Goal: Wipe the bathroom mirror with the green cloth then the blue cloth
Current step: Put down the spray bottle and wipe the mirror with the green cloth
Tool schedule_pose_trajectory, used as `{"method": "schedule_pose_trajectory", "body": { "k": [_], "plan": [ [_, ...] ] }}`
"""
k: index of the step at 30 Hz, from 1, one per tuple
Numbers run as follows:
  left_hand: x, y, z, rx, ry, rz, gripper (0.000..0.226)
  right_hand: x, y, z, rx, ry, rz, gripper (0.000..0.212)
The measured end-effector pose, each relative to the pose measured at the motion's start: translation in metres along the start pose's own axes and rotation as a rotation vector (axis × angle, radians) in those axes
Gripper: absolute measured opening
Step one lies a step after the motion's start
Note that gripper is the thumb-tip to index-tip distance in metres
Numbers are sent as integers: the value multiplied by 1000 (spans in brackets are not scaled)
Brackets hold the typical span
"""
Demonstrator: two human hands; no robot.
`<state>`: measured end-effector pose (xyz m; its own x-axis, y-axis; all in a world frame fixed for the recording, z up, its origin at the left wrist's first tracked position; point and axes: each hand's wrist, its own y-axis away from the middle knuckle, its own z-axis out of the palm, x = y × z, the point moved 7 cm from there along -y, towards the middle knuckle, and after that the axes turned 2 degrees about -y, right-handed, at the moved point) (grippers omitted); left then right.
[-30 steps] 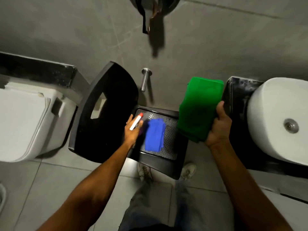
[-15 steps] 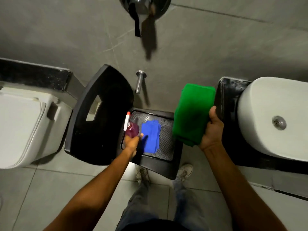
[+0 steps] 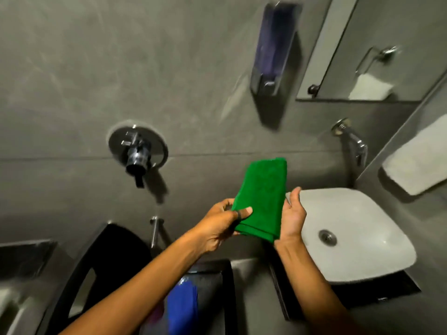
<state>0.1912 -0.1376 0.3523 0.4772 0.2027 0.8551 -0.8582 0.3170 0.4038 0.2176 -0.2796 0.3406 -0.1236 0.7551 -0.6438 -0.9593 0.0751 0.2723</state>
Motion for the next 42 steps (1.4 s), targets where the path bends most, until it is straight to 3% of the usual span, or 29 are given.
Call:
{"method": "schedule_pose_trajectory", "body": {
  "k": [3,5,7,9,12,16,19,21,23,26,28,29,31,34,38,42],
  "plan": [
    [28,-2,38,-67,-128,25,15,-25,-3,1,-23,-149,-50,67],
    [59,-5,58,-19,-501,179,12,-50,-5,6,-27,-247,-102,65],
    [104,-9,75,108,-959,361,40,-86,-12,17,-25,-308,-172,76],
    [165,-7,95,215,-1215,587,65,-130,-21,35,-13,-314,-247,71],
    [275,4,137,282,-1299,967,61,-211,-35,77,-33,-285,-368,58],
    [420,22,186,436,-1303,1323,55,-334,-39,168,-83,-191,-649,53],
    [508,33,211,638,-1381,1448,63,-420,-33,256,-150,-108,-902,44],
    [555,38,218,768,-1399,1481,69,-466,-28,316,-221,-9,-1059,53],
    [588,37,220,885,-1414,1493,73,-506,-18,368,-125,297,-1358,62],
    [608,22,217,1016,-1465,1518,75,-526,-20,449,26,1085,-1785,59],
    [600,6,204,1053,-1588,1457,78,-511,-40,473,95,1565,-1879,59],
    [589,-2,196,1057,-1634,1443,79,-503,-49,470,108,1651,-1924,59],
    [592,-47,194,1157,-1713,1468,78,-526,-91,470,131,1607,-2027,57],
    [572,-43,194,1216,-1804,1562,75,-536,-73,467,123,1562,-2122,56],
    [569,-45,197,1285,-1821,1590,75,-571,-77,455,114,1507,-2082,55],
    [565,-51,200,1305,-1811,1626,75,-637,-90,413,225,1395,-1983,55]
  ]
}}
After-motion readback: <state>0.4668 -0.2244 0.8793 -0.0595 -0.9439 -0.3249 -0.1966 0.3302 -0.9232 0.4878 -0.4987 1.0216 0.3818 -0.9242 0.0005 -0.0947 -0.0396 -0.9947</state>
